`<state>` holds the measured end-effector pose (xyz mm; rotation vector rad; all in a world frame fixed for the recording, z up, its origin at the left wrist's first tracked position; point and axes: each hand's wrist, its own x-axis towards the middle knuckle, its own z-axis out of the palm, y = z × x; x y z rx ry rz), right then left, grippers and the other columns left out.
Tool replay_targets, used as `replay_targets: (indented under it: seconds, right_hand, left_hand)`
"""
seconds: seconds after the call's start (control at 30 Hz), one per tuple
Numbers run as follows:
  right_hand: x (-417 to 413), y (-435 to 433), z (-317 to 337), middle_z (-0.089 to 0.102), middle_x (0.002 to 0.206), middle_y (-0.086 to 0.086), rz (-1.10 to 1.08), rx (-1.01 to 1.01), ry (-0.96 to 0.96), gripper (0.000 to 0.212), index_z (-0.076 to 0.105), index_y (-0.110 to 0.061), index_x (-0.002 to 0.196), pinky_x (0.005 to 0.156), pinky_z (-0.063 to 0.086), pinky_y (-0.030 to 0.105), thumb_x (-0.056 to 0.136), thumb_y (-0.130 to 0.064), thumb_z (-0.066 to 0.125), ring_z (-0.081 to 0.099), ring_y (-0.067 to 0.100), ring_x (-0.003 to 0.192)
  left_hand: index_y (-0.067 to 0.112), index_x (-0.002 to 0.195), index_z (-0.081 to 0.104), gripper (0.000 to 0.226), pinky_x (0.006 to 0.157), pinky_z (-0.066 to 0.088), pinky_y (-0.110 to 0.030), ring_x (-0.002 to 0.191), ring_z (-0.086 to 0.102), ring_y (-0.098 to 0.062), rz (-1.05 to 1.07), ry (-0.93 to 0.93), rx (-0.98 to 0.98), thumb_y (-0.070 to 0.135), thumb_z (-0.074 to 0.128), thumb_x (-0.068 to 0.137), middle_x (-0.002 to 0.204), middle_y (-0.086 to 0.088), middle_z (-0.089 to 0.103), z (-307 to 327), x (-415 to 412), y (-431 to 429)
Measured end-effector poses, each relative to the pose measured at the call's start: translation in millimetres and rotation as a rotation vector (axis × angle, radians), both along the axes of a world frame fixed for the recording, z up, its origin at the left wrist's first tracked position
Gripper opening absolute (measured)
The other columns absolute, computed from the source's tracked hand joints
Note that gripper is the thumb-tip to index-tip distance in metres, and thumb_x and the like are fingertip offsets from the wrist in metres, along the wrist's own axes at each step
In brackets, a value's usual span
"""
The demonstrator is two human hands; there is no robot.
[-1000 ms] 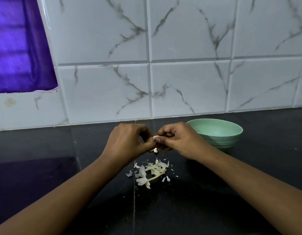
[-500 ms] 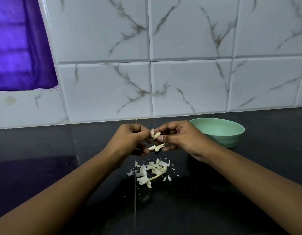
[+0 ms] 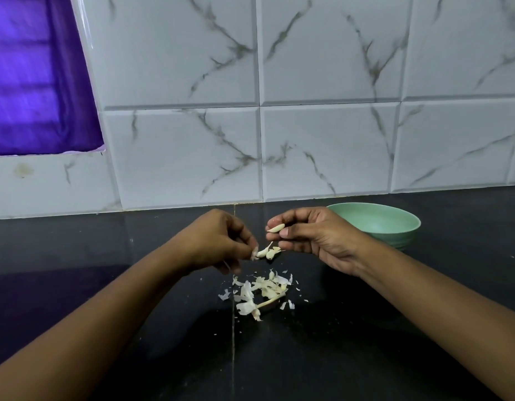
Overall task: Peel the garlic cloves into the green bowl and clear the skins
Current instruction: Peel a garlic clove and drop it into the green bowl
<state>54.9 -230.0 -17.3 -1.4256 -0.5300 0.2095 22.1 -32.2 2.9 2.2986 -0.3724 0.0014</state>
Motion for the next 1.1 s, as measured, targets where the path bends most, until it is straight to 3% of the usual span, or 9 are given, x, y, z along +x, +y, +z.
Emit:
replay_targets:
  seconds: [0.17, 0.3, 0.43, 0.63, 0.77, 0.87, 0.97, 1.03, 1.1]
  right_hand:
    - [-2.0, -1.1, 1.4, 0.073, 0.081, 0.01, 0.007, -0.006, 0.038, 0.015, 0.066, 0.005, 0.095, 0.066, 0.057, 0.018, 0.085, 0.008, 0.057, 0.072, 0.013, 0.077]
    - [-3.2, -1.3, 2.2, 0.073, 0.08, 0.006, 0.008, -0.017, 0.042, 0.017, 0.067, 0.002, 0.098, 0.067, 0.058, 0.021, 0.084, 0.005, 0.06, 0.071, 0.012, 0.076]
    - [-6.4, -0.2, 2.6, 0.07, 0.073, 0.003, 0.009, -0.026, 0.044, 0.016, 0.069, -0.003, 0.094, 0.061, 0.058, 0.023, 0.081, 0.004, 0.063, 0.067, 0.01, 0.065]
    - [-10.3, 2.1, 1.4, 0.074, 0.076, 0.003, -0.047, -0.07, -0.015, 0.016, 0.068, -0.006, 0.089, 0.059, 0.058, 0.025, 0.074, -0.001, 0.071, 0.069, 0.013, 0.064]
    - [-13.4, 2.2, 4.9, 0.073, 0.075, 0.005, -0.122, -0.135, -0.083, 0.028, 0.067, -0.009, 0.087, 0.054, 0.055, 0.024, 0.064, -0.023, 0.075, 0.068, 0.013, 0.057]
    - [-11.0, -0.5, 8.3, 0.071, 0.066, 0.008, -0.222, -0.189, -0.104, 0.035, 0.066, -0.003, 0.084, 0.049, 0.049, 0.02, 0.082, -0.039, 0.062, 0.064, 0.013, 0.047]
    - [-9.1, -1.4, 6.6, 0.066, 0.058, 0.004, -0.223, -0.184, -0.106, 0.015, 0.061, -0.006, 0.083, 0.047, 0.05, 0.021, 0.089, -0.02, 0.062, 0.059, 0.011, 0.042]
    - [-7.9, -1.0, 5.5, 0.068, 0.071, 0.006, -0.184, -0.105, -0.041, 0.011, 0.057, -0.009, 0.095, 0.049, 0.055, 0.026, 0.087, -0.01, 0.064, 0.064, 0.013, 0.051]
    - [-7.9, -0.4, 5.0, 0.069, 0.086, 0.011, -0.125, -0.072, 0.022, 0.013, 0.055, -0.01, 0.098, 0.051, 0.057, 0.027, 0.089, -0.014, 0.062, 0.068, 0.015, 0.06]
  left_hand:
    - [0.017, 0.096, 0.069, 0.029, 0.047, 0.046, -0.018, 0.063, 0.068, -0.008, -0.078, 0.019, 0.153, -0.006, 0.058, 0.082, 0.084, 0.004, 0.075, 3.8, -0.9, 1.4]
    - [0.018, 0.081, 0.071, 0.004, 0.05, 0.046, -0.019, 0.061, 0.069, -0.011, -0.009, -0.112, 0.044, 0.019, 0.075, 0.08, 0.07, 0.0, 0.074, 2.5, 1.2, 1.7]
    - [0.02, 0.088, 0.073, 0.027, 0.057, 0.051, -0.02, 0.065, 0.071, -0.01, 0.012, -0.249, -0.145, 0.035, 0.078, 0.066, 0.072, 0.001, 0.074, -3.3, -0.2, -5.4]
    - [0.023, 0.087, 0.075, 0.011, 0.062, 0.056, -0.022, 0.069, 0.071, -0.013, -0.027, -0.242, -0.337, 0.016, 0.073, 0.078, 0.075, -0.002, 0.075, -13.0, 2.4, -12.3]
    - [0.02, 0.083, 0.075, 0.011, 0.062, 0.056, -0.023, 0.065, 0.068, -0.011, -0.019, -0.222, -0.384, 0.012, 0.074, 0.076, 0.072, -0.004, 0.074, -13.6, 2.8, -11.9]
    - [0.02, 0.081, 0.075, 0.011, 0.062, 0.056, -0.024, 0.066, 0.069, -0.011, -0.008, -0.233, -0.405, 0.011, 0.075, 0.075, 0.074, -0.002, 0.074, -14.1, 4.0, -10.4]
    - [0.019, 0.081, 0.074, 0.011, 0.063, 0.056, -0.026, 0.069, 0.071, -0.015, -0.007, -0.266, -0.38, 0.011, 0.077, 0.074, 0.076, -0.002, 0.074, -15.0, 3.9, -10.3]
    - [0.018, 0.079, 0.073, 0.012, 0.066, 0.056, -0.031, 0.069, 0.071, -0.018, 0.004, -0.305, -0.351, 0.01, 0.079, 0.072, 0.075, -0.002, 0.074, -15.9, 3.6, -10.0]
    - [0.016, 0.073, 0.07, 0.013, 0.069, 0.056, -0.034, 0.067, 0.071, -0.018, 0.016, -0.35, -0.311, 0.01, 0.081, 0.07, 0.072, -0.002, 0.073, -16.5, 3.2, -10.5]
